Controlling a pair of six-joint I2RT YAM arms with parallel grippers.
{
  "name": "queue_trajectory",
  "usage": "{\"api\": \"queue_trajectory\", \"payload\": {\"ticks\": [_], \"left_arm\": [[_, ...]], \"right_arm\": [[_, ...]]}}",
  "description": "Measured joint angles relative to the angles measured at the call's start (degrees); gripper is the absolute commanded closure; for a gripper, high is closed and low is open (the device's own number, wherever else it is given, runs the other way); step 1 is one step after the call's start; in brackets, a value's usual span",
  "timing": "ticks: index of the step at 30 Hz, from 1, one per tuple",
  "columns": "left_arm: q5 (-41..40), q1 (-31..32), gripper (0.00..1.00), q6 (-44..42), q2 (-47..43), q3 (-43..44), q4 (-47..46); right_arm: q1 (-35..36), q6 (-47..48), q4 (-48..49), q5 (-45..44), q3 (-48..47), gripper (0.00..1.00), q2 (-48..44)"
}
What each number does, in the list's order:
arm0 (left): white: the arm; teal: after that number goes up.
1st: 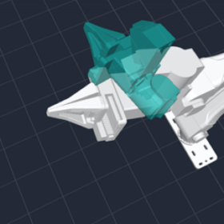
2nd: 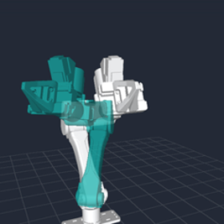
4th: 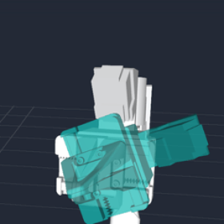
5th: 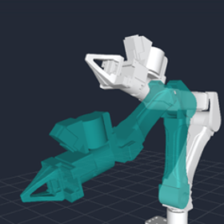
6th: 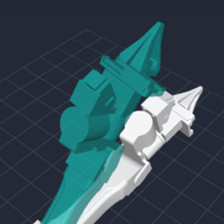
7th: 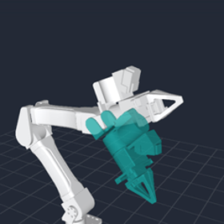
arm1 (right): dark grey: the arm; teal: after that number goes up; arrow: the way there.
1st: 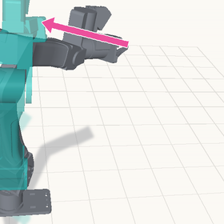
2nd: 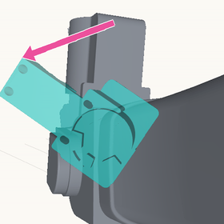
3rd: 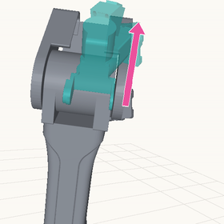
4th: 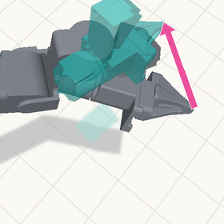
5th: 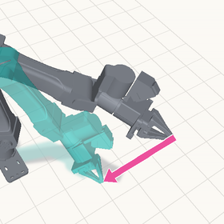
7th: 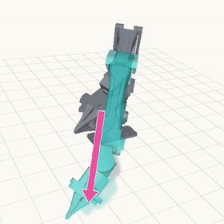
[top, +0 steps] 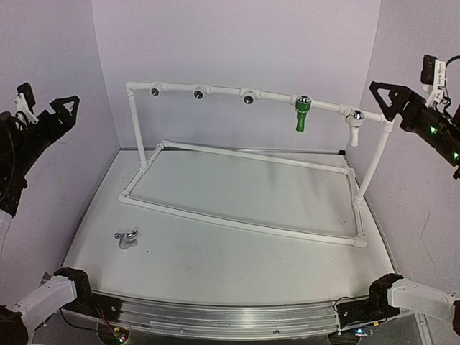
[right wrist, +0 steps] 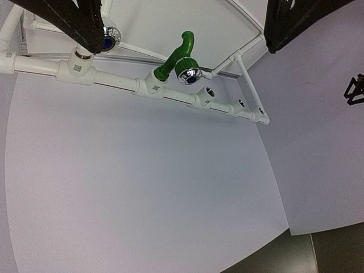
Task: Install the water faucets
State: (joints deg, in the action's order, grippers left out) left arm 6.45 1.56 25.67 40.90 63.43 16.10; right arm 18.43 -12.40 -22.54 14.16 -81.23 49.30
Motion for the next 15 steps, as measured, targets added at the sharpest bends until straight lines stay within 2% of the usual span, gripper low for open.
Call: {"api": "queue_trajectory", "payload": {"ticks": [5, 11, 15], "left_arm": [[1.4, 0.0, 0.0, 0.8, 4.7, -0.2, 5.8], [3.1, 0.0, 0.0, 3.8, 6.1, -6.8, 10.0], [5.0, 0.0, 0.07, 6.2, 7.7, -10.6, 12.5]], "right_arm": [[0.0, 1.2, -2.4, -5.7, 2.0, 0.02, 0.0], [0.0, 1.2, -0.5, -11.7, 13.4, 0.02, -6.0], [-0.1, 2.3, 0.5, -6.5, 13.6, 0.02, -6.7]]}}
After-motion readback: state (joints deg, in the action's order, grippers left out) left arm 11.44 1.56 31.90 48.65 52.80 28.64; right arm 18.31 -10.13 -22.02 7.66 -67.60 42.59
